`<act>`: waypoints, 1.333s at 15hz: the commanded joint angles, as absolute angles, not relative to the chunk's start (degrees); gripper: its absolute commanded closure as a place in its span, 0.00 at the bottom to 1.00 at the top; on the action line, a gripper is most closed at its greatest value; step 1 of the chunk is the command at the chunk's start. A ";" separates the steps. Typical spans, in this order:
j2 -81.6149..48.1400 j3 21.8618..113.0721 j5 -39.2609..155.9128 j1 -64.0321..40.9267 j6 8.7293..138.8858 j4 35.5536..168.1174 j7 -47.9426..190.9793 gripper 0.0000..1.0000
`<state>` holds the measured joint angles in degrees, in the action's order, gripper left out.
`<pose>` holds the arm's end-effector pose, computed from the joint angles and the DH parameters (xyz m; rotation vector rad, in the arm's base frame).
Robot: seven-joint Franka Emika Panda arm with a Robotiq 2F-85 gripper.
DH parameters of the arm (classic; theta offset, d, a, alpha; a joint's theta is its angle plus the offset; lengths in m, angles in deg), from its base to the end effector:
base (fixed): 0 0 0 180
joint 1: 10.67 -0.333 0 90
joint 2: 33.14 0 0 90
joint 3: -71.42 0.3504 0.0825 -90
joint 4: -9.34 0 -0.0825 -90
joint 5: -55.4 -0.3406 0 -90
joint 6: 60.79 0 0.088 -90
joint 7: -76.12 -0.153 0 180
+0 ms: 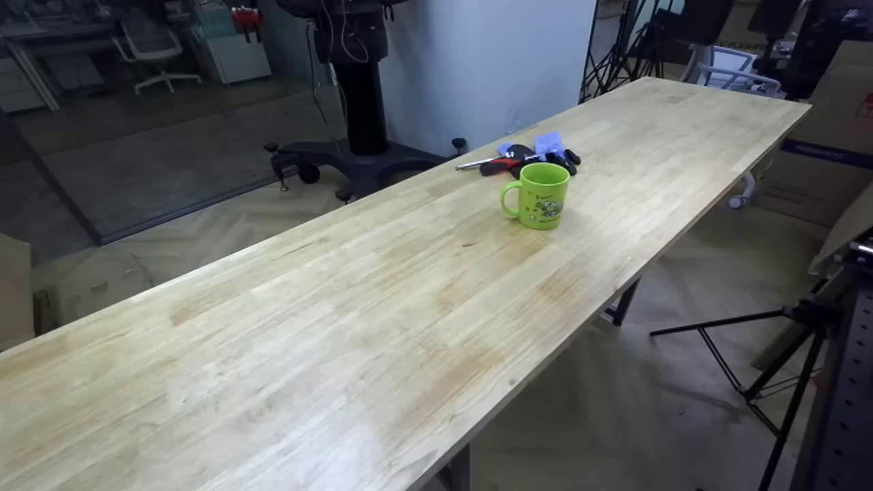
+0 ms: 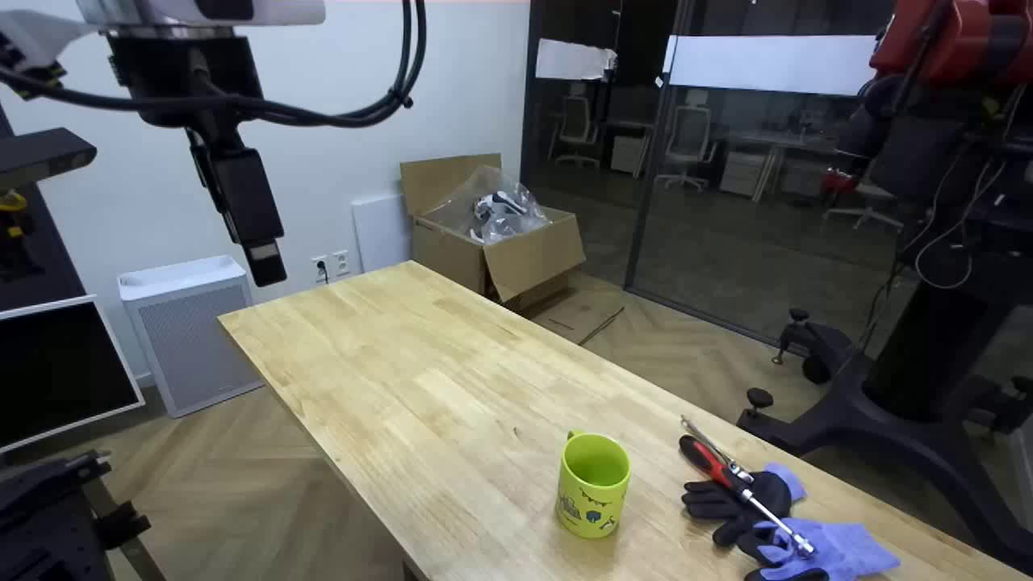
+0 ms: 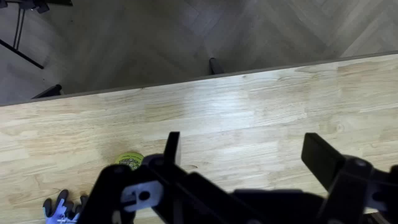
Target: Move the mug forward slightly
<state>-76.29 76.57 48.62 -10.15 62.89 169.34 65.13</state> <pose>0.2664 0.0299 0.4226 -3.0674 0.2945 -0.1740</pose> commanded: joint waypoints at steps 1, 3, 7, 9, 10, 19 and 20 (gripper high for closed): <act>-76.29 76.26 48.89 -10.44 62.75 169.23 64.96 0.00; -76.29 76.26 48.89 -10.44 62.76 169.23 64.97 0.00; -76.29 76.26 48.89 -10.44 62.76 169.23 64.98 0.00; -76.29 76.26 48.89 -10.44 62.76 169.23 64.98 0.00; -76.29 76.26 48.89 -10.44 62.76 169.23 64.99 0.00; -76.29 76.26 48.89 -10.44 62.76 169.23 65.00 0.00; -75.95 77.58 50.37 -9.17 66.04 169.21 63.45 0.00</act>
